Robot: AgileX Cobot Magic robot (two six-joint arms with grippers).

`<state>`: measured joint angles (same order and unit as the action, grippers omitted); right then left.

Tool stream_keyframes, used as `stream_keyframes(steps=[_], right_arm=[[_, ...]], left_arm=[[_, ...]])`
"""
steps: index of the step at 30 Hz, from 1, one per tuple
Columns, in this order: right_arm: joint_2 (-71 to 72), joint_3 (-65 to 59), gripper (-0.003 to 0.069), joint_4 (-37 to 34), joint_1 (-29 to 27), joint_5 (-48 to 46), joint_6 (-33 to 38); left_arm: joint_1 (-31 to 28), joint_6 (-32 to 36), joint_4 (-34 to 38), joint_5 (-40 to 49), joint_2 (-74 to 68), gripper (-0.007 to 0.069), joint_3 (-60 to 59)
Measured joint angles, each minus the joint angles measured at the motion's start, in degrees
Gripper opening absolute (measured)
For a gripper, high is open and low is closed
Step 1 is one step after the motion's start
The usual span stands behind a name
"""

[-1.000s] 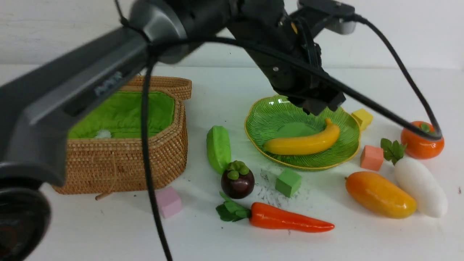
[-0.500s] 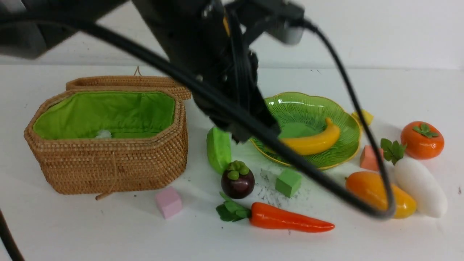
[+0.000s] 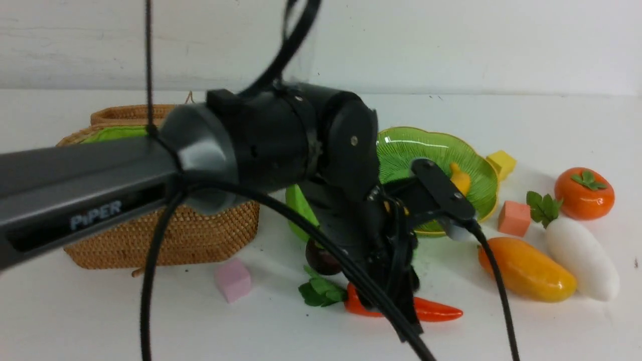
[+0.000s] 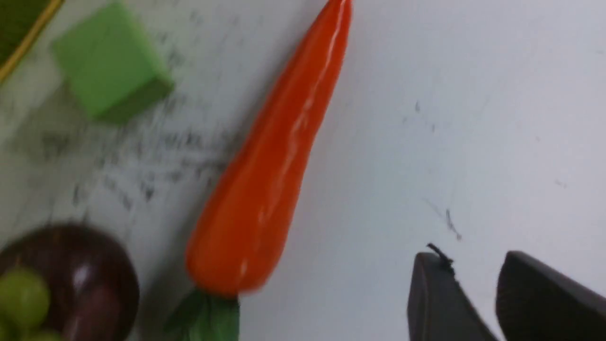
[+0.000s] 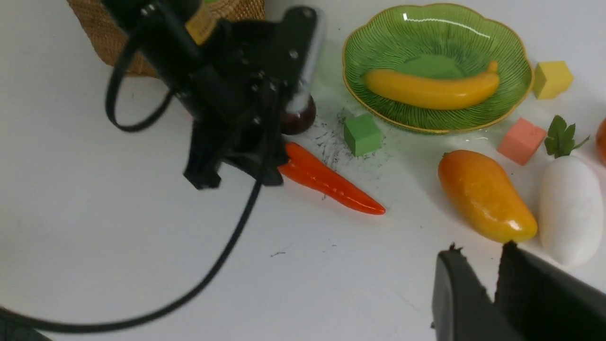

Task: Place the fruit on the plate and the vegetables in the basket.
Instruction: Use the left arm to grab a carrot and put it into the left basket

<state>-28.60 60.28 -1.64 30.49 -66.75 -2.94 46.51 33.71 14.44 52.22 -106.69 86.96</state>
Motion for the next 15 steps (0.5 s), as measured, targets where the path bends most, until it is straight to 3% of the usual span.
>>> stream_keyframes(steps=[3, 7, 15], right_arm=[[0.0, 0.0, 0.0141, -0.9, 0.0, -0.2, 0.0], [0.0, 0.0, 0.0146, -2.3, 0.0, -1.4, 0.0], [0.0, 0.0, 0.0149, -3.6, 0.0, -4.1, 0.0]], left_arm=[[1.7, 4.3, -0.6, -4.8, -2.8, 0.0376, 0.0], [1.8, 5.3, -4.9, -10.5, -6.5, 0.0482, 0.0], [1.8, 4.1, -13.0, -13.6, -11.7, 0.0467, 0.0]])
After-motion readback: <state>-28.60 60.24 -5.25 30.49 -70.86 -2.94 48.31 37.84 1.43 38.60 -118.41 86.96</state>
